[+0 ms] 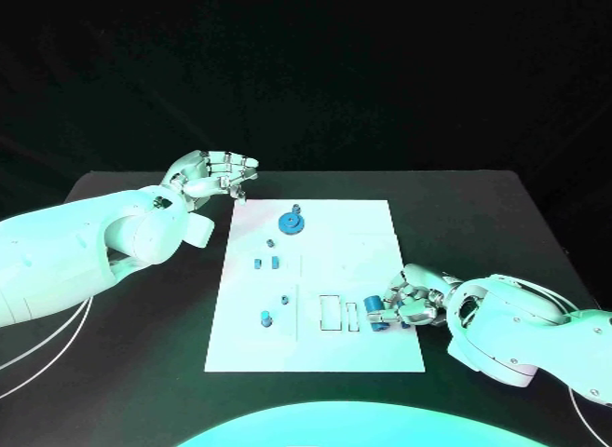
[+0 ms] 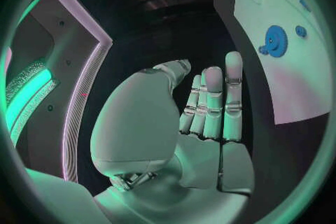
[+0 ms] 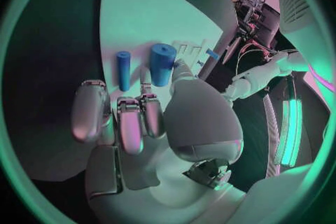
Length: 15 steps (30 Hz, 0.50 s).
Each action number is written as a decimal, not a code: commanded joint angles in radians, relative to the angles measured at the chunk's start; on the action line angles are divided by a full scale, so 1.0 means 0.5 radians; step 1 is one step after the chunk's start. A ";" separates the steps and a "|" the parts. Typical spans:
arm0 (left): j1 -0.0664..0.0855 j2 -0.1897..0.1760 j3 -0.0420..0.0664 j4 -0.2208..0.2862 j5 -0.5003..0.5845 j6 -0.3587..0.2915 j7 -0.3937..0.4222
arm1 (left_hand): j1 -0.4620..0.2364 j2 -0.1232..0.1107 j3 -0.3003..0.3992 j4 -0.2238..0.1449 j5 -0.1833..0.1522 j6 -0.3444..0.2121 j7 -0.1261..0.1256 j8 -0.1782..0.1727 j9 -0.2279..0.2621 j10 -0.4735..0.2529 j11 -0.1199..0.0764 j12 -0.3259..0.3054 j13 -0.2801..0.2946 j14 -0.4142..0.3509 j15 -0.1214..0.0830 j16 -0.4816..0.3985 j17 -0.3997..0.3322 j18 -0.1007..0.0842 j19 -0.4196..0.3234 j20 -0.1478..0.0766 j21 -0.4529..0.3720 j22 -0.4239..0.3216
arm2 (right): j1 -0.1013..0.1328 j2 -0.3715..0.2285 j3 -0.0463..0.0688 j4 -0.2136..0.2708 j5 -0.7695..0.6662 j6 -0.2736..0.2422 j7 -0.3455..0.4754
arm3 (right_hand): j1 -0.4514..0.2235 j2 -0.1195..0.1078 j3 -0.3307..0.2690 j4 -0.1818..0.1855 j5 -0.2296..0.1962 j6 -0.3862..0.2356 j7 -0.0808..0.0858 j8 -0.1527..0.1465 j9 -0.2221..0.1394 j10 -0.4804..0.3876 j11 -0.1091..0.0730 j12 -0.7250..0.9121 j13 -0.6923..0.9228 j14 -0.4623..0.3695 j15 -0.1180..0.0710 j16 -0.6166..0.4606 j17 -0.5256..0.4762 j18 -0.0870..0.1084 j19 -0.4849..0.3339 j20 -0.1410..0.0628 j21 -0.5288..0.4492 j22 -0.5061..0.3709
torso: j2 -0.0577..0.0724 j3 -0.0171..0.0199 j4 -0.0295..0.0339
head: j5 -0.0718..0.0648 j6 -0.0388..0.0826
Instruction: Assemble the parts on the task board
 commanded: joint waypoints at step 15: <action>0.002 -0.007 0.001 0.011 0.007 0.037 0.015 | -0.019 -0.005 -0.006 0.005 -0.002 -0.008 0.003 0.008 -0.003 -0.010 0.002 0.008 -0.003 -0.005 0.008 0.008 -0.004 0.031 0.001 0.009 -0.013 -0.002 | -0.051 0.085 -0.002 -0.085 -0.052 0.035 -0.052 | 0.148 0.104 -0.005 -0.020 0.120 0.027 -0.030 0.066 0.078 0.032 -0.037 0.022 0.229 0.166 -0.036 0.009 0.318 -0.031 0.016 -0.038 -0.018 0.329 | -0.002 -0.0026 0.000 | 0.028 0.006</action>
